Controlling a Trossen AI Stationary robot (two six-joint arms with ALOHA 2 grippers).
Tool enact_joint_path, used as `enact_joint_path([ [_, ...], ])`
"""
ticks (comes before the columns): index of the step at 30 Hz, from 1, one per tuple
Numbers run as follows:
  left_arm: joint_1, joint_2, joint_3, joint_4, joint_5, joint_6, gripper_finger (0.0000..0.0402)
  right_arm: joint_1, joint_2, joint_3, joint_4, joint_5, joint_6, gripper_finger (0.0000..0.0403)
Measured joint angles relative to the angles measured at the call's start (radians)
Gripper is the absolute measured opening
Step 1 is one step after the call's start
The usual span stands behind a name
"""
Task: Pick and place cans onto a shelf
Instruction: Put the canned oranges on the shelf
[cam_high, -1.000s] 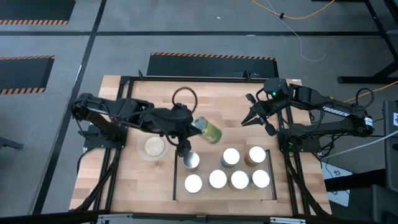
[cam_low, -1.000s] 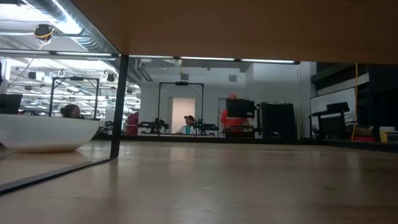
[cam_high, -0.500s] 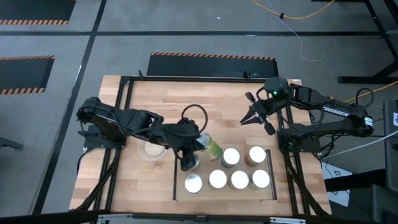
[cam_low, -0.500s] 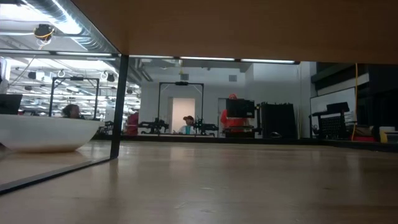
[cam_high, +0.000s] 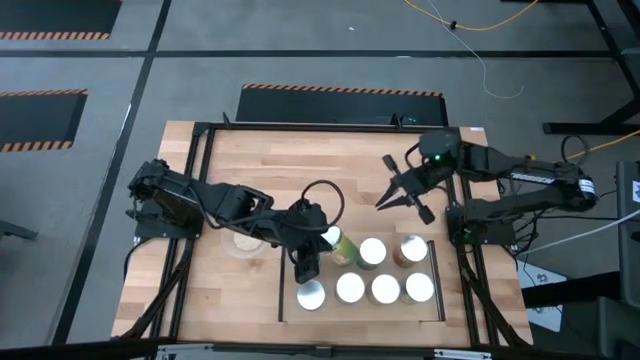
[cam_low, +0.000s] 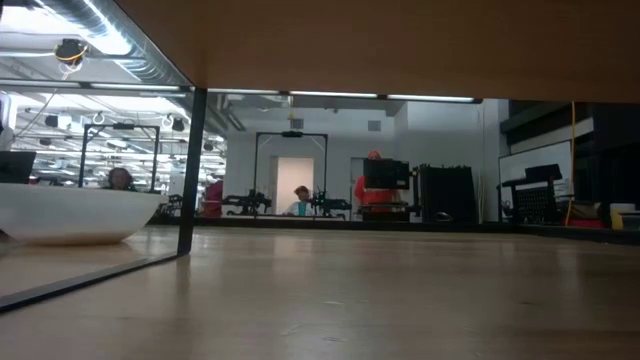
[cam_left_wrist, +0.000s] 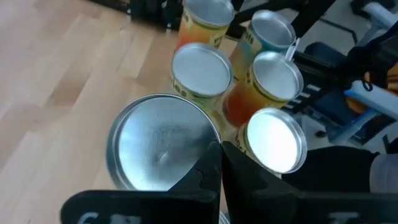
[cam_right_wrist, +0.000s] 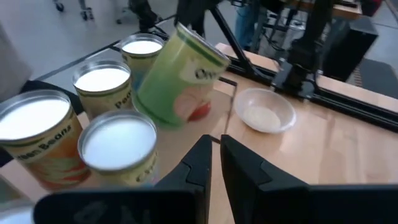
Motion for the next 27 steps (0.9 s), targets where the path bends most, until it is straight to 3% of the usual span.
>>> enact_joint_path([
  [10,0.000,0.009,0.000,0.002,0.019,0.000,0.0000,0.051,0.143,0.000,0.138,0.001,0.009,0.0040],
  [27,0.001,0.045,0.001,-0.010,0.043,0.000,0.0000,0.060,0.331,0.000,0.202,-0.006,0.005,0.0040],
])
